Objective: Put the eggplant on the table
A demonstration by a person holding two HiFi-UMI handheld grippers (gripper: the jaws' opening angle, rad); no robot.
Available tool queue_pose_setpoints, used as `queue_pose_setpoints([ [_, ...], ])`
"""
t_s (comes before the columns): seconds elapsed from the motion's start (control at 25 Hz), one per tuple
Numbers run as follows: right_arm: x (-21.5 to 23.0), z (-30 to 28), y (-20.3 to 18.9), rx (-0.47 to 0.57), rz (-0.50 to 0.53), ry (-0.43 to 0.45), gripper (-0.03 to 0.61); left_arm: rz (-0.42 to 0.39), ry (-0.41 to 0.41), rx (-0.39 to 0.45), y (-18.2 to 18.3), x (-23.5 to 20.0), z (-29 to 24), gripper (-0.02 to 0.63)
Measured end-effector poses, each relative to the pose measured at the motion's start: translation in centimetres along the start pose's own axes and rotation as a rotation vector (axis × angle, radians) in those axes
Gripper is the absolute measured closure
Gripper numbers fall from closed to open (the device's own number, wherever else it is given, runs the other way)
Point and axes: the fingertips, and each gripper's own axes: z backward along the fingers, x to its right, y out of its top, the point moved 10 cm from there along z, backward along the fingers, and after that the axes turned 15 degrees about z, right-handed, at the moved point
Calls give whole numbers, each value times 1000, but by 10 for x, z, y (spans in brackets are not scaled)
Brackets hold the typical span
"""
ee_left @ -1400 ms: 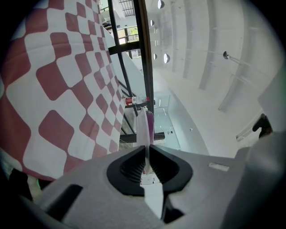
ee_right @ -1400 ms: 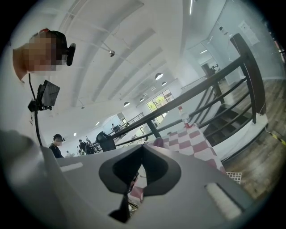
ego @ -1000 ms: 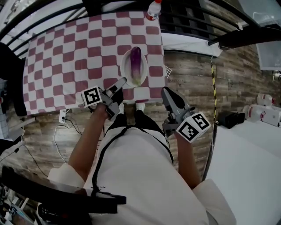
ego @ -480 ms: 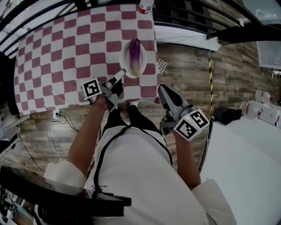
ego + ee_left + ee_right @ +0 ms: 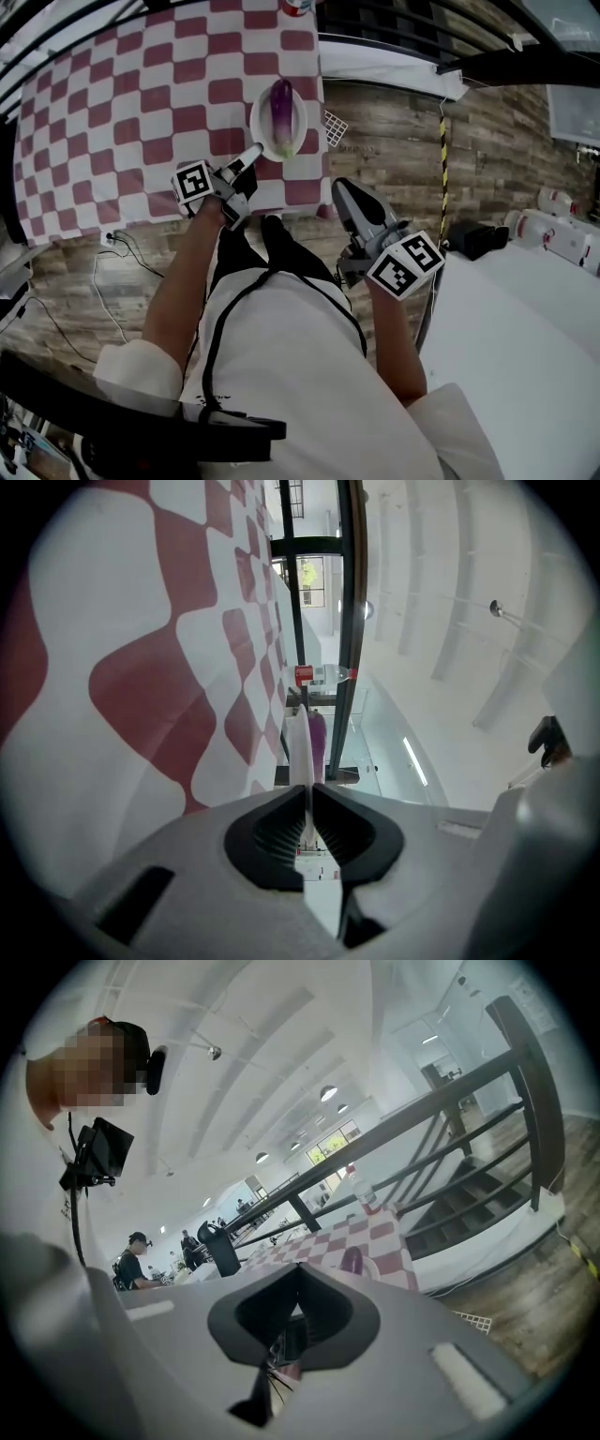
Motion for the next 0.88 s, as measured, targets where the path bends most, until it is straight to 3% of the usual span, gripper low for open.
queue_pose_setpoints([
  [0.56,35,2,-10,-32,-22,18,571,-15,82,35,8,-30,-22,584],
  [0.88,41,4,-10,-26,-27,26,571,-46,214,76,12,-39,-12,586],
])
